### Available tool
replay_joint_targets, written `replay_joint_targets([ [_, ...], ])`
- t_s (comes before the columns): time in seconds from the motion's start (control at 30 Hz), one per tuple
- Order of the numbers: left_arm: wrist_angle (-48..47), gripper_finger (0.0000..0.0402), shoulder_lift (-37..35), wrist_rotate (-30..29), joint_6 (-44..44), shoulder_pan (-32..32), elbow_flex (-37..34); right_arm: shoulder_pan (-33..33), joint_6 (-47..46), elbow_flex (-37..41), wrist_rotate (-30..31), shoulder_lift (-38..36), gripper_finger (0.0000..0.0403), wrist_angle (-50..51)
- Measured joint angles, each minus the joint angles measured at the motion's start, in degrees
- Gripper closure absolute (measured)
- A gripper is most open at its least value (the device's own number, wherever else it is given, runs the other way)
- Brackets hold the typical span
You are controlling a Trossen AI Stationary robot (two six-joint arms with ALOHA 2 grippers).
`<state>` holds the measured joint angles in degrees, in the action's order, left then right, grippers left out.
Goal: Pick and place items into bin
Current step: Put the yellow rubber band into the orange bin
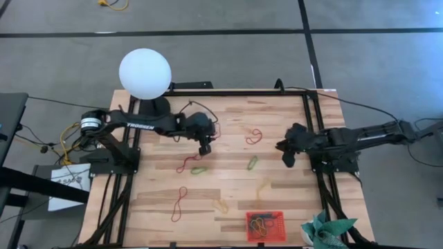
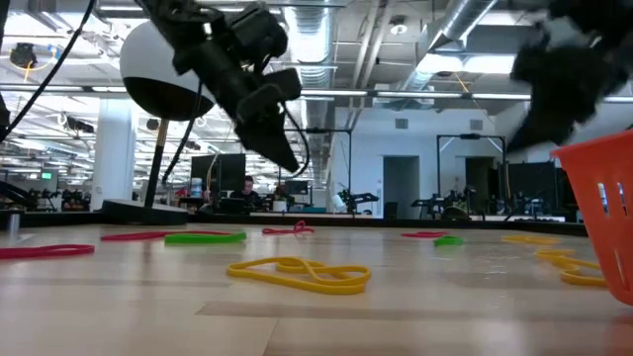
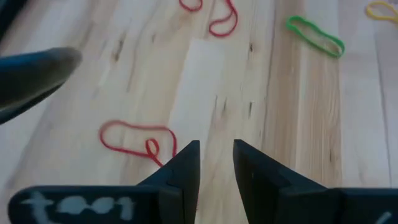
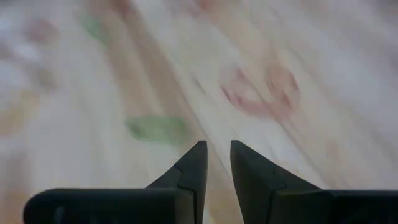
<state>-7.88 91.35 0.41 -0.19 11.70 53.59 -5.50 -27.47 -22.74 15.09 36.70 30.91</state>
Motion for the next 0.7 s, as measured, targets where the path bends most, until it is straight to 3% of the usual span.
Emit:
replay_joint_targets([
  [0.13, 4.14, 0.0317, -0.02, 0.19, -0.05, -0.23, -1.98, 1.6, -8.85, 0.07, -0.38, 7.18, 0.0337, 4.34],
  [0.27, 5.62, 0.0317, -0.04, 0.17, 1.67, -0.17, -1.95, 3.5, -11.6, 0.06, -0.44, 13.29, 0.0337, 3.8],
  [0.43, 6.42, 0.0317, -0.04, 0.19, 2.55, -0.1, -1.21, 5.95, -12.04, -0.48, -5.03, 20.88, 0.033, 3.48],
  [0.7, 6.39, 0.0317, -0.04, 0.19, 5.16, -0.08, -1.21, 9.18, -8.67, -5.51, -4.59, 31.53, 0.0305, 3.32],
])
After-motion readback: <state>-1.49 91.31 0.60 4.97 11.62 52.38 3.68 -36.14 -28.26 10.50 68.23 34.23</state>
